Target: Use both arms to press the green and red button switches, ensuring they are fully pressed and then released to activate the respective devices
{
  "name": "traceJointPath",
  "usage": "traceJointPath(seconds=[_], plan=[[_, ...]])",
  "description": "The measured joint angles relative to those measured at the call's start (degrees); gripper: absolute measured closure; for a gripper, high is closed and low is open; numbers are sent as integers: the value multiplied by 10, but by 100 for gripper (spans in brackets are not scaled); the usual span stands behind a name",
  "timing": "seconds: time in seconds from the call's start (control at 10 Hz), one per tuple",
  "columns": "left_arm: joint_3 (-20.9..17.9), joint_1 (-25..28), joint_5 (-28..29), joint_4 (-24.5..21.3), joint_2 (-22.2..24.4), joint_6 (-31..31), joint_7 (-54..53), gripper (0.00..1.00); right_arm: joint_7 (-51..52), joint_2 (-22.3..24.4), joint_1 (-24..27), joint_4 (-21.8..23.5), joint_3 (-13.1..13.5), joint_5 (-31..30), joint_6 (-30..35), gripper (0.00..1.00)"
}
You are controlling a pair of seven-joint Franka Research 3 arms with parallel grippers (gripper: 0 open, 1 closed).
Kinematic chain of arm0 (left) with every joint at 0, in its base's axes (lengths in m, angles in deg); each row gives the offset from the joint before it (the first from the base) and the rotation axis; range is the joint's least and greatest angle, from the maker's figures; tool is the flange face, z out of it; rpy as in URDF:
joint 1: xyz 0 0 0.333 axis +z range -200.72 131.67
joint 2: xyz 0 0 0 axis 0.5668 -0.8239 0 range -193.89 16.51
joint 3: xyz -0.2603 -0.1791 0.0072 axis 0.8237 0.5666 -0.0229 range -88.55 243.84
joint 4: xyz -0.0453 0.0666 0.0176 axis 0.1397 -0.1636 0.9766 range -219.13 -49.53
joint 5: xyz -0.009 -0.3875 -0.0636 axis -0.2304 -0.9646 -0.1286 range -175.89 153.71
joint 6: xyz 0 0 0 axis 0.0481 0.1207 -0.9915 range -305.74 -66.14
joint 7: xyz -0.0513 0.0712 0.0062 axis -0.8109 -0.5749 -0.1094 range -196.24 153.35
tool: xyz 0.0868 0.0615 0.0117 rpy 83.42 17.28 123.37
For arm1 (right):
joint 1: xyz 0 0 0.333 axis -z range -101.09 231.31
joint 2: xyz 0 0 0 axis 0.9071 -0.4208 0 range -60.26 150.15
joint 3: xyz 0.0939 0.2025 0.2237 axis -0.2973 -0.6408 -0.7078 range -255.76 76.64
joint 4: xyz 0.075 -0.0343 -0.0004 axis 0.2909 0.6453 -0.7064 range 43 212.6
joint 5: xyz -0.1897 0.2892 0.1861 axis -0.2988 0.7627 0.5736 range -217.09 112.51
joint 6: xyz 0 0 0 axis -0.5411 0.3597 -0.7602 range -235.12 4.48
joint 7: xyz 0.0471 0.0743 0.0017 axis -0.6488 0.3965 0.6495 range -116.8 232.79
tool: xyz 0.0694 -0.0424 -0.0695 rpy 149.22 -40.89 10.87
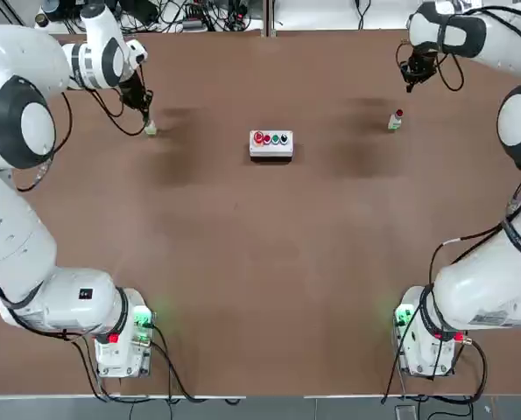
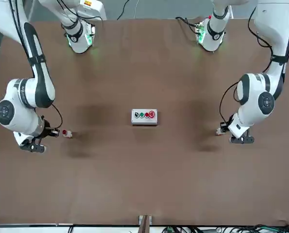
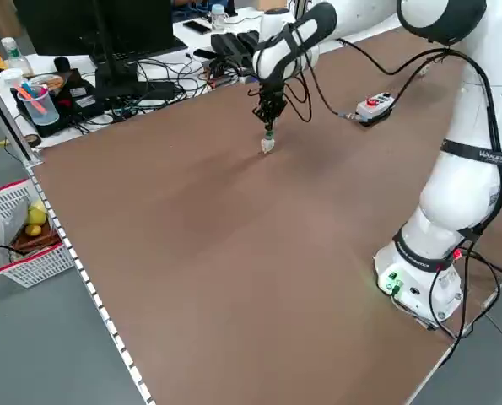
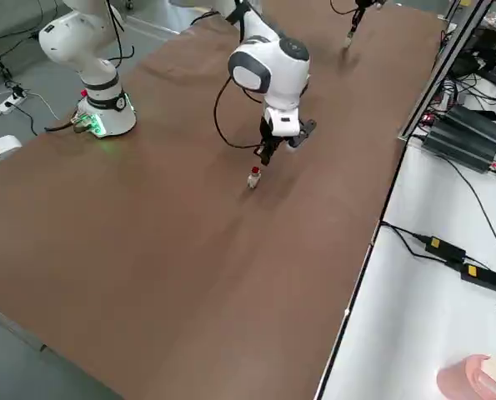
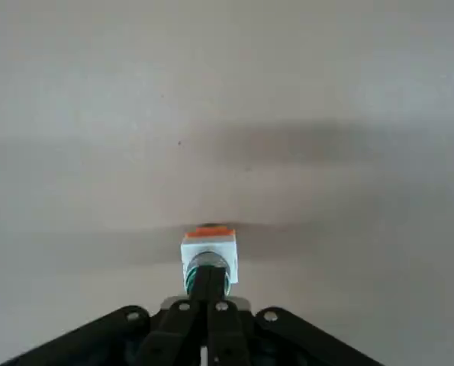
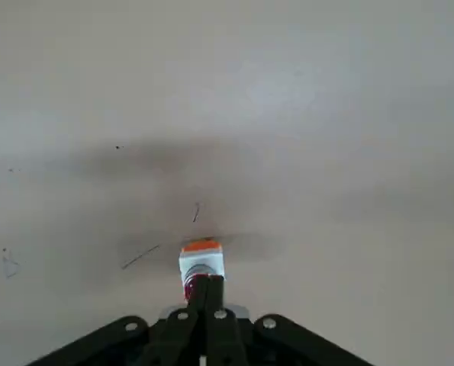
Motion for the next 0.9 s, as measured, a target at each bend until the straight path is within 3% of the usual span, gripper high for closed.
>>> traceJointPath(seconds=[0.9], plan=[[0,0,0,-11,1,-15,1,99,10,-18,2,30,-2,-1,-66,99]])
